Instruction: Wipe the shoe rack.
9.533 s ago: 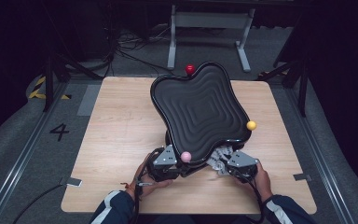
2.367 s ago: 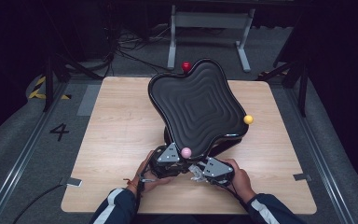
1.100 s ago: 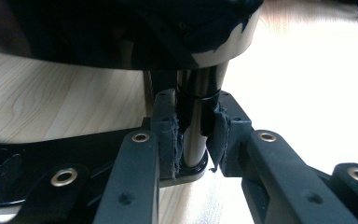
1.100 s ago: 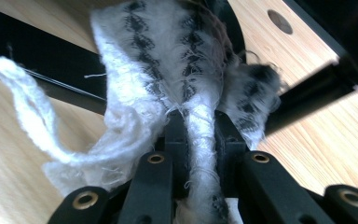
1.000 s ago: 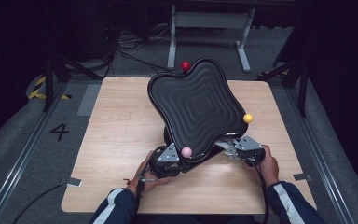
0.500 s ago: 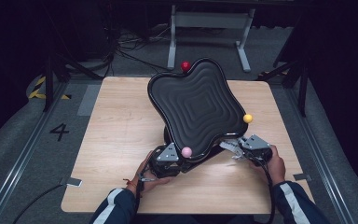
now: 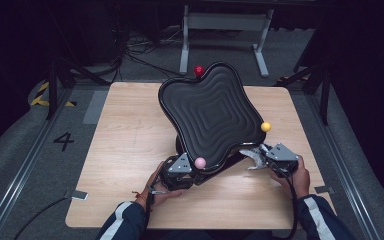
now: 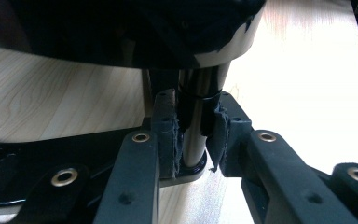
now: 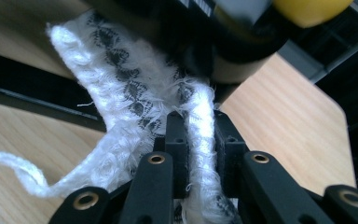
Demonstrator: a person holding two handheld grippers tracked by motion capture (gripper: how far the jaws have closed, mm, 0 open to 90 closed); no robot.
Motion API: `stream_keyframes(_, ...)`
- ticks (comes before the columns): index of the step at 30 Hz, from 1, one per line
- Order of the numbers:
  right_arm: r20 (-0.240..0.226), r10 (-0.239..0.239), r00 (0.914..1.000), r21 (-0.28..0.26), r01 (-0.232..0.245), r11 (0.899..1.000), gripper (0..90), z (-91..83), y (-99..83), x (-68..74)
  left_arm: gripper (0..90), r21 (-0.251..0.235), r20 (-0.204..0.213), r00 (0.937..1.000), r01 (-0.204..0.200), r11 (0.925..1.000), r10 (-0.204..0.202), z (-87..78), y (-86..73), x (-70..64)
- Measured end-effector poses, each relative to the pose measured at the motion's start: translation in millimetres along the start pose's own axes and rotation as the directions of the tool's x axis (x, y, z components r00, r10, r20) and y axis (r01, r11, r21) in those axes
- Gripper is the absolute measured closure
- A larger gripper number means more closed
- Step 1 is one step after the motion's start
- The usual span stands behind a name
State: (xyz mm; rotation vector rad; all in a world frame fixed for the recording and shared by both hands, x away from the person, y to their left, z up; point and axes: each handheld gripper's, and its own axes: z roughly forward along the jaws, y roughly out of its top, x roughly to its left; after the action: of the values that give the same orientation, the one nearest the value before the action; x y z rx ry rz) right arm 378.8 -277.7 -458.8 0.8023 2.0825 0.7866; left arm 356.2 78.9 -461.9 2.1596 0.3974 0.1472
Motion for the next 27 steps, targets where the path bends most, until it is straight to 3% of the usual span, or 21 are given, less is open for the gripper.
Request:
stream_keyframes(5,-0.039,-0.013,0.9991,0.077,0.016,0.997,78.9,10.9,-5.5,2.6,73.4,-0.001,0.001,1.0000,0.003,1.0000,-0.003,-0.1,-0.1,-0.1)
stream_keyframes(9,-0.043,0.010,0.9990,0.070,-0.007,0.998,79.1,6.8,-5.5,-3.3,73.4,-0.001,0.000,1.0000,0.001,1.0000,-0.001,-0.1,0.0,0.0)
stream_keyframes(12,-0.056,0.023,0.9982,0.037,-0.021,0.999,79.4,-1.7,-6.0,-8.4,73.3,-0.002,0.000,1.0000,0.002,1.0000,-0.002,0.1,0.3,-0.2)
stream_keyframes(14,-0.077,0.036,0.9964,-0.033,-0.039,0.999,79.6,-14.8,-2.5,-11.2,73.4,0.001,0.003,0.9999,0.010,1.0000,-0.010,0.1,0.2,-0.3)
stream_keyframes(15,-0.077,0.036,0.9964,-0.033,-0.039,0.999,79.6,-14.8,-2.5,-11.2,73.4,0.001,0.003,0.9999,0.010,1.0000,-0.010,0.1,0.2,-0.3)
stream_keyframes(19,-0.099,0.007,0.9950,-0.098,-0.017,0.995,79.7,-34.4,8.6,-3.6,73.4,0.001,0.000,1.0000,0.006,1.0000,-0.006,0.4,0.7,-0.6)
stream_keyframes(22,-0.115,-0.049,0.9921,-0.118,0.035,0.992,79.7,-44.8,16.3,8.5,73.4,0.004,-0.003,1.0000,0.006,1.0000,-0.006,0.3,1.0,-1.1)
stream_keyframes(27,-0.129,-0.039,0.9909,-0.167,0.017,0.986,79.6,-64.3,24.2,10.5,73.4,0.004,-0.002,1.0000,0.005,1.0000,-0.005,0.2,0.8,-0.8)
